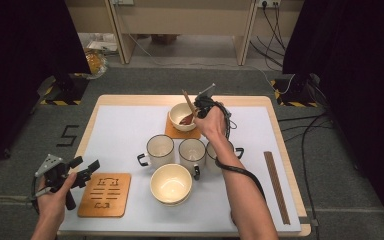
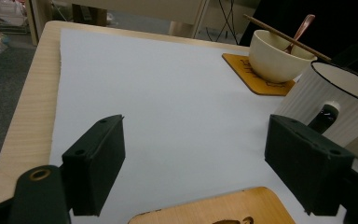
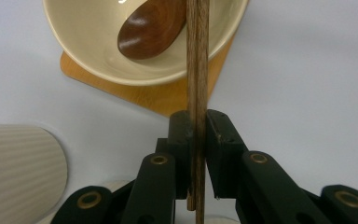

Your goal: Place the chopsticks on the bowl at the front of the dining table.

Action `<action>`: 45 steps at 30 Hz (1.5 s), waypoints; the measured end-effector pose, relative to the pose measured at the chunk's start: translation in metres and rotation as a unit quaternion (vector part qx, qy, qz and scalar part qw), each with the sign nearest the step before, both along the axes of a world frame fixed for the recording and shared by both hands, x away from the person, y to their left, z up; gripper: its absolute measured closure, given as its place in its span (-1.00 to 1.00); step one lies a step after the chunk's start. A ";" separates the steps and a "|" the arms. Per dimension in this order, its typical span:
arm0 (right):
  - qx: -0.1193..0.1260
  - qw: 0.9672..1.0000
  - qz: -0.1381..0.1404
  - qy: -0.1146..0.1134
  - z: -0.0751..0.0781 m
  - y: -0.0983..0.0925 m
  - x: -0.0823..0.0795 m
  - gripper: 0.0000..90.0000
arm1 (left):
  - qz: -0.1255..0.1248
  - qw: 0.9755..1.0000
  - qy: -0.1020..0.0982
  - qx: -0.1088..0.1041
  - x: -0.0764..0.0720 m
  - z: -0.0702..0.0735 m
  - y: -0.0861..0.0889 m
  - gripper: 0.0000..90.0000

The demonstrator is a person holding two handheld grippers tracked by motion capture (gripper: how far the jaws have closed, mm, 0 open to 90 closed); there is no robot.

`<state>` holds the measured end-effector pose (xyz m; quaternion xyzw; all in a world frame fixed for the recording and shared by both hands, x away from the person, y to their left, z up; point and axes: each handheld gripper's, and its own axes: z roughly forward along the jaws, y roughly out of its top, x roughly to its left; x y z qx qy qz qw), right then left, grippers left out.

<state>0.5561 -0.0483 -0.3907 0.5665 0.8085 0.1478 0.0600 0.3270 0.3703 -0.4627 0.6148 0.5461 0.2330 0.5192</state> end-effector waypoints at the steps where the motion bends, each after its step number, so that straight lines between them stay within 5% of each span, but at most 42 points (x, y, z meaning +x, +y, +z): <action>1: 0.001 1.000 0.001 -0.001 0.000 0.001 0.000 0.79 | 0.000 1.000 0.000 0.000 0.000 0.000 0.000 -0.57; 37: 0.013 1.000 0.012 -0.002 0.000 0.020 0.004 0.78 | -0.001 1.000 0.000 0.000 0.000 0.000 0.001 -0.57; 45: 0.021 1.000 0.010 -0.010 0.002 0.018 0.002 0.59 | -0.001 1.000 0.000 -0.002 0.000 0.000 0.000 -0.57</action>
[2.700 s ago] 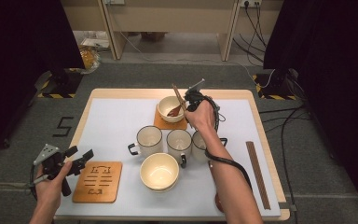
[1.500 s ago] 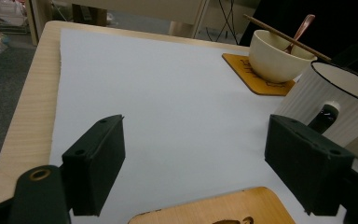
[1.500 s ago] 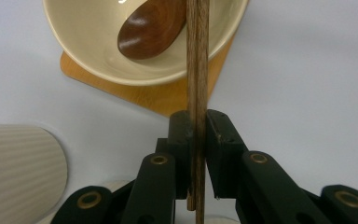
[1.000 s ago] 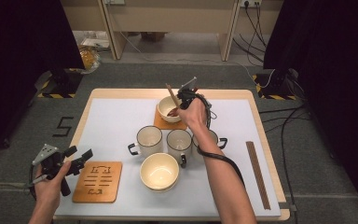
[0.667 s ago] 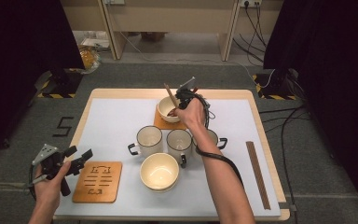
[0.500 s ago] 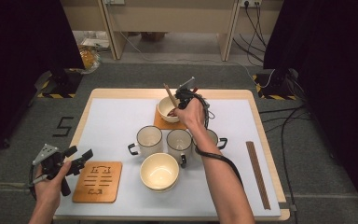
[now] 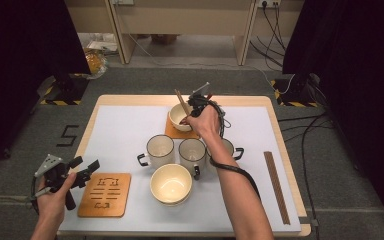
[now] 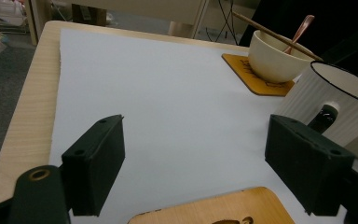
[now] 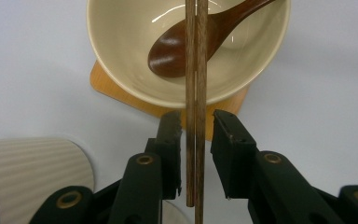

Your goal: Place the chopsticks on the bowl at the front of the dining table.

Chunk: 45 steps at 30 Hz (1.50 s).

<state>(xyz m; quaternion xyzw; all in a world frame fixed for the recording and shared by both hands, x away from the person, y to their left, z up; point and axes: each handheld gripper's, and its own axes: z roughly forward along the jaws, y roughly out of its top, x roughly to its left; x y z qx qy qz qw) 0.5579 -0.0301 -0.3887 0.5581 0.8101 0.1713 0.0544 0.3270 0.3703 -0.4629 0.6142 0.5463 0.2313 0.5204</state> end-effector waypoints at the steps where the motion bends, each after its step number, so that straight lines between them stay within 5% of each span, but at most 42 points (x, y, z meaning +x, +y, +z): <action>1: 0.001 1.000 0.001 -0.002 0.001 -0.001 0.000 0.57 | -0.001 1.000 0.000 0.001 0.000 0.000 0.000 -0.57; 25: 0.030 0.998 -0.005 -0.051 0.024 -0.016 -0.021 0.34 | -0.009 1.000 -0.002 -0.005 0.005 0.002 -0.007 -0.59; 45: 0.053 0.995 -0.012 -0.084 0.036 -0.032 -0.042 0.28 | -0.027 0.999 -0.019 -0.005 0.033 0.010 -0.018 -0.59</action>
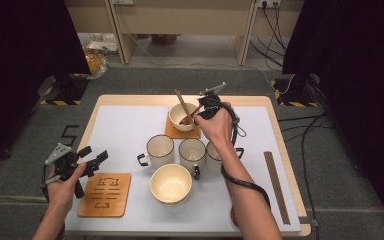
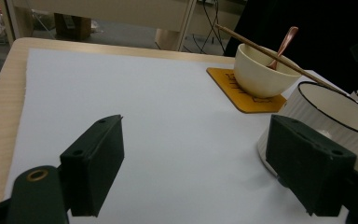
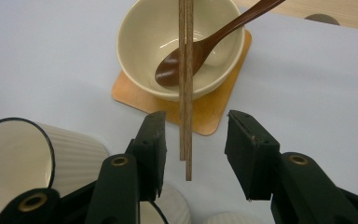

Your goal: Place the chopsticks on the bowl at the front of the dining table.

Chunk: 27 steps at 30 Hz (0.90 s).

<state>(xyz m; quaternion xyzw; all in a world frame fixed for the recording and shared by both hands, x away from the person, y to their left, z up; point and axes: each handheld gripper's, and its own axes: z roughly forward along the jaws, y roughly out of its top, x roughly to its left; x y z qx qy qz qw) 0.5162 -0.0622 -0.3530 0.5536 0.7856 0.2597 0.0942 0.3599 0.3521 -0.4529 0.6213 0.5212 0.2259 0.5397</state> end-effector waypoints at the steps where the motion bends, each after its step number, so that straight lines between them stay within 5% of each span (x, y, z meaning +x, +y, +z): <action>1: 0.001 1.000 0.000 -0.001 0.000 -0.001 -0.001 0.28 | -0.003 1.000 -0.001 0.001 0.002 0.001 -0.002 -0.59; 27: 0.027 0.999 -0.020 -0.021 0.001 -0.032 -0.024 0.26 | -0.052 0.998 -0.021 0.022 0.055 0.024 -0.040 -0.55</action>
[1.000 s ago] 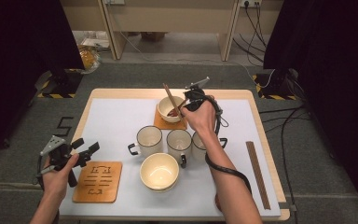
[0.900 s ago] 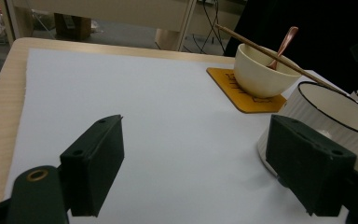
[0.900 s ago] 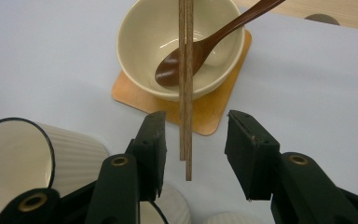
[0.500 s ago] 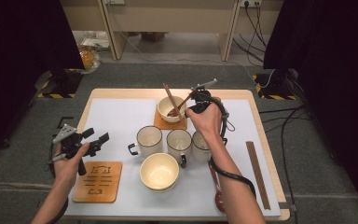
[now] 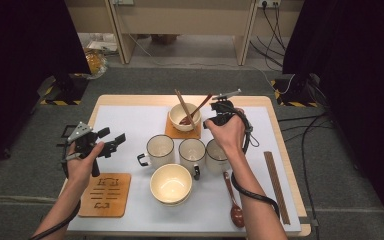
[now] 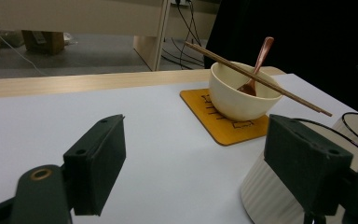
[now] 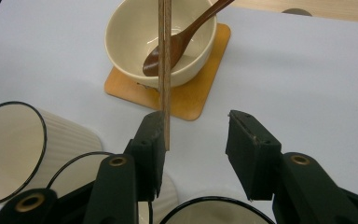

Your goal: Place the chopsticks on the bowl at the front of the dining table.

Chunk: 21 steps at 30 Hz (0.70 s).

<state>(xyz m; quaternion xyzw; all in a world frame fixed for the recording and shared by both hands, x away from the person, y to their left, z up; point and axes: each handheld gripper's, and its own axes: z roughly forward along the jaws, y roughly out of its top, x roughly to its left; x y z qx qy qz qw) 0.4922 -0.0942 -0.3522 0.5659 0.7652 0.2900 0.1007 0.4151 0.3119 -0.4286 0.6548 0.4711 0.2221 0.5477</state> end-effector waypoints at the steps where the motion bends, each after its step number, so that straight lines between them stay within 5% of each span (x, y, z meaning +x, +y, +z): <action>1: 0.002 1.000 -0.001 0.000 0.000 0.000 -0.001 0.26 | -0.001 1.000 0.000 0.000 0.002 0.000 -0.001 -0.55; 21: 0.012 1.000 -0.002 -0.017 -0.001 -0.011 -0.021 0.24 | -0.036 0.999 -0.018 0.009 0.036 0.011 -0.029 -0.55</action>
